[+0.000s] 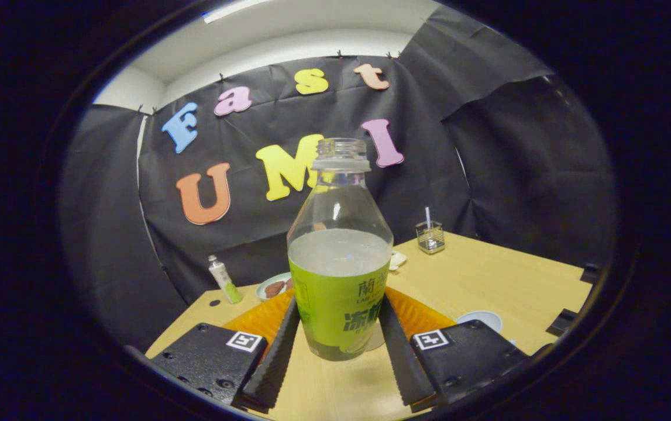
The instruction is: Take the bottle from table, then pour the juice into the cup, finally place the bottle on the coaster
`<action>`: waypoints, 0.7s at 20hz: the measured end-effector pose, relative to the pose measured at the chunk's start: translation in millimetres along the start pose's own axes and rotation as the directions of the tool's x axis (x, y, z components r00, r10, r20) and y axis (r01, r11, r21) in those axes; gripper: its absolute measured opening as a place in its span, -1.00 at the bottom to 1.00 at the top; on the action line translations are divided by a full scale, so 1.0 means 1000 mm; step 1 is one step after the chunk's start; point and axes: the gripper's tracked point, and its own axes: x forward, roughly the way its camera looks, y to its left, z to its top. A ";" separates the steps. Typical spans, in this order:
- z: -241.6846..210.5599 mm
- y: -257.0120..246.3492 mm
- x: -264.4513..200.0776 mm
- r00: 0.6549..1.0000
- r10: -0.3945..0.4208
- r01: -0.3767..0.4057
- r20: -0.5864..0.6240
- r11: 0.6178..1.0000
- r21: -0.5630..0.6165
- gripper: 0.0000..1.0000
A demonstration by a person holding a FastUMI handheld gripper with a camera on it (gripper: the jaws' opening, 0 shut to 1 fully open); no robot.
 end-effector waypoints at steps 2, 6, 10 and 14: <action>0.001 0.002 0.016 1.000 -0.024 0.024 -0.002 0.999 -0.049 0.59; -0.003 0.003 0.049 0.999 -0.051 0.049 -0.010 0.987 -0.152 0.59; -0.022 0.003 0.088 0.997 -0.050 0.039 -0.055 0.981 -0.190 0.60; -0.045 -0.005 0.122 0.994 -0.063 0.044 -0.086 0.977 -0.207 0.59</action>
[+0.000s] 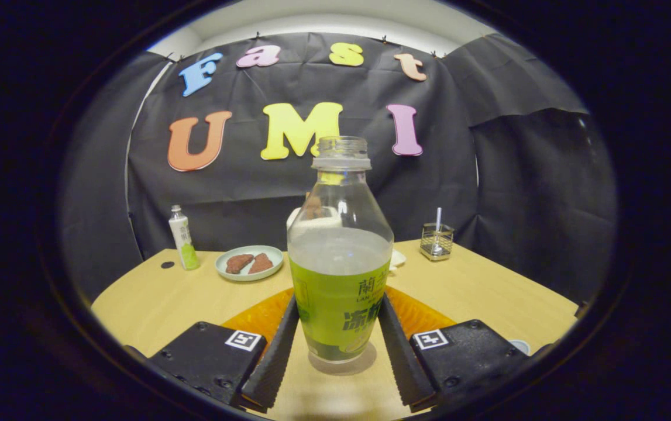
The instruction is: Take the bottle from table, then pour the juice into the cup, finally place the bottle on the coaster
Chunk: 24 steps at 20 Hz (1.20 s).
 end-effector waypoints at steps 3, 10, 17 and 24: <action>-0.016 0.000 0.017 1.000 0.007 -0.007 -0.027 1.000 -0.008 0.60; -0.038 0.003 0.033 0.997 0.026 -0.028 -0.067 0.999 -0.025 0.60; -0.042 0.004 0.032 0.997 0.023 -0.027 -0.071 0.998 -0.057 0.64; -0.035 0.007 0.025 0.998 0.028 -0.035 -0.061 0.993 -0.109 1.00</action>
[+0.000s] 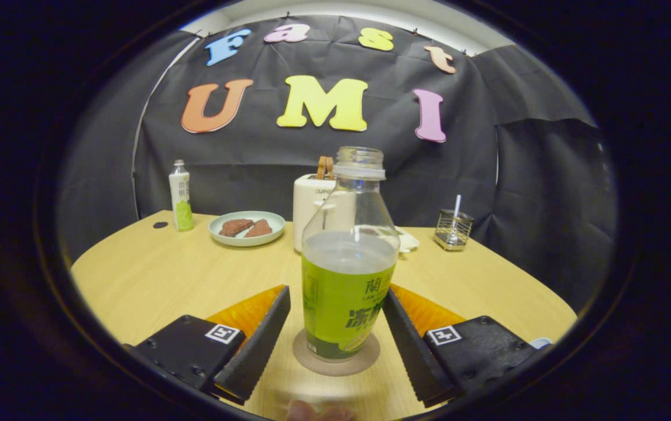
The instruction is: Take the bottle from table, then pour the juice into the cup, finally place the bottle on the coaster
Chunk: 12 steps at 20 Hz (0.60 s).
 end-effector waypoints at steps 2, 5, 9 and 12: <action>0.002 -0.002 -0.006 1.000 -0.003 0.003 0.008 1.000 0.007 1.00; 0.007 -0.006 -0.024 1.000 -0.004 0.004 0.031 1.000 0.008 1.00; 0.014 -0.011 -0.064 0.998 -0.001 0.001 0.068 1.000 -0.002 1.00; 0.026 -0.018 -0.107 0.993 -0.022 0.025 0.112 0.999 -0.026 1.00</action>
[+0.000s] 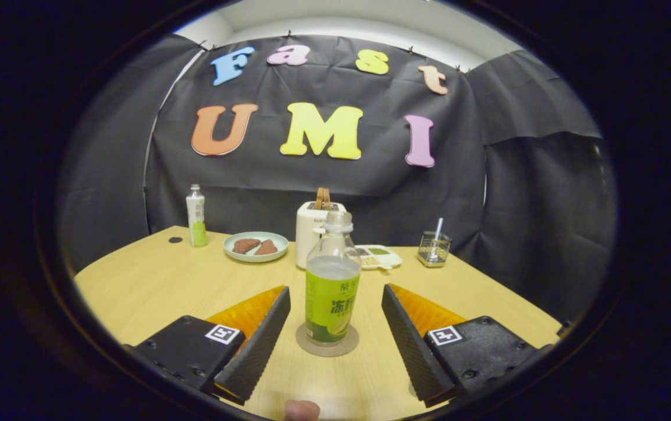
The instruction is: Take the bottle from table, then pour the juice into the cup, finally place the bottle on the coaster
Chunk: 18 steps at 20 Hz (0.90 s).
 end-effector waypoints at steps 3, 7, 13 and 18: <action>0.016 0.000 -0.041 0.999 0.007 -0.007 0.045 1.000 0.009 1.00; 0.037 0.003 -0.089 0.993 0.034 -0.038 0.109 0.999 0.038 1.00; 0.040 0.002 -0.137 0.985 0.082 -0.088 0.151 0.996 0.031 1.00; 0.034 -0.002 -0.161 0.979 0.102 -0.112 0.178 0.993 0.048 1.00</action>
